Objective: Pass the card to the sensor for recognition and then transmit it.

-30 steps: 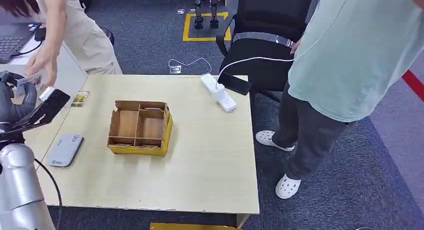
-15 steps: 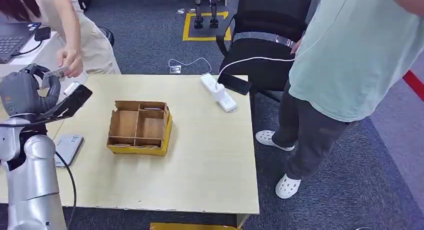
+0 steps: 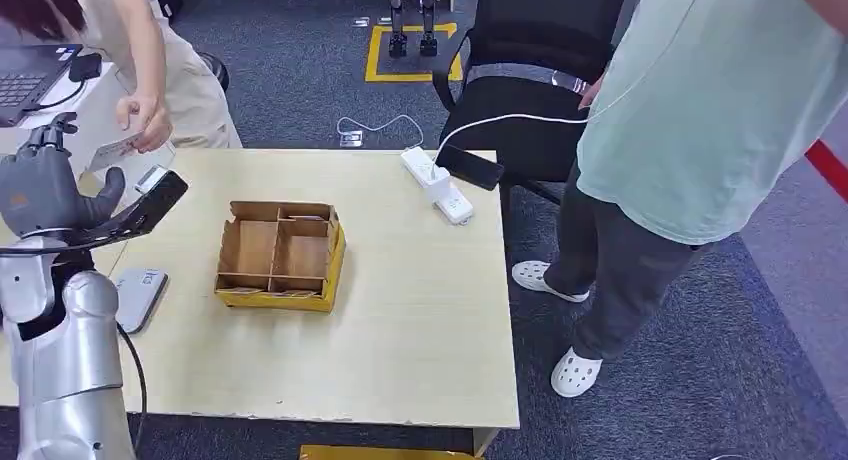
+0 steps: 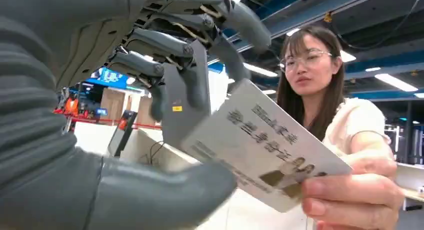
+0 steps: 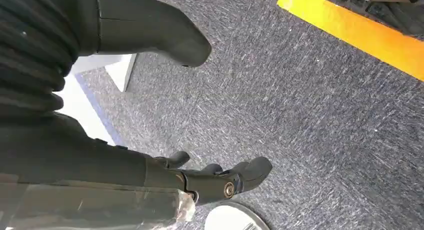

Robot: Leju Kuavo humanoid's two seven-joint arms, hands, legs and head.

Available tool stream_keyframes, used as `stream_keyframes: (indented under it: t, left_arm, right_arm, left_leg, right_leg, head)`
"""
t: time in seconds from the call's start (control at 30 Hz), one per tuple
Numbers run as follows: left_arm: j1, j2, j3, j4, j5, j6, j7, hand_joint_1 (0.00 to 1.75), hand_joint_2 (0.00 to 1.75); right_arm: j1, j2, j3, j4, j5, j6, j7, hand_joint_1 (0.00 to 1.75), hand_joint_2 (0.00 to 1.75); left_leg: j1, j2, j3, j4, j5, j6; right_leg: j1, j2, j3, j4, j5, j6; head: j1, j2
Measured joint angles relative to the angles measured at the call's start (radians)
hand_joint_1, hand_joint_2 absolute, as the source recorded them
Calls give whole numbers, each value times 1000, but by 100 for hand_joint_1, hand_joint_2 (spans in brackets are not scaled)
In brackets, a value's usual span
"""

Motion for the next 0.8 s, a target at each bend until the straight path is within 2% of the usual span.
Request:
stream_keyframes:
  t: [0.4, 0.43, 0.67, 0.7, 0.8]
  left_arm:
    - [-3, -11, 0, 2, -53, -71, 13, 0, 175]
    - [1, -3, 0, 5, -77, -75, 13, 0, 175]
    - [63, 79, 0, 69, -174, -50, 12, 0, 175]
    - [76, 89, 0, 76, -166, -52, 0, 0, 175]
    - [130, 119, 0, 82, -72, -95, -86, 0, 175]
  right_arm:
    - [1, 3, -17, 0, 16, -1, 17, 0, 175]
    - [0, 3, -20, 0, 17, -1, 17, 0, 0]
    - [1, 4, -38, -5, 31, -2, 14, 0, 0]
    - [1, 4, -42, -6, 31, -3, 13, 0, 0]
    - [1, 4, -51, -8, 35, -6, 10, 0, 0]
  left_leg:
    - [0, 0, -1, 0, 0, 0]
    - [0, 0, -1, 0, 0, 0]
    - [0, 1, -1, 0, 0, 0]
    - [0, 1, -1, 0, 0, 0]
    - [0, 1, -1, 0, 0, 0]
  right_leg:
    - [0, 0, 0, 0, 0, 0]
    - [0, 0, 0, 0, 0, 0]
    - [0, 1, -1, 0, 0, 0]
    - [0, 1, -1, 0, 0, 0]
    - [0, 1, -1, 0, 0, 0]
  head:
    - [0, 0]
    - [0, 0]
    - [0, 0]
    - [0, 0]
    - [0, 0]
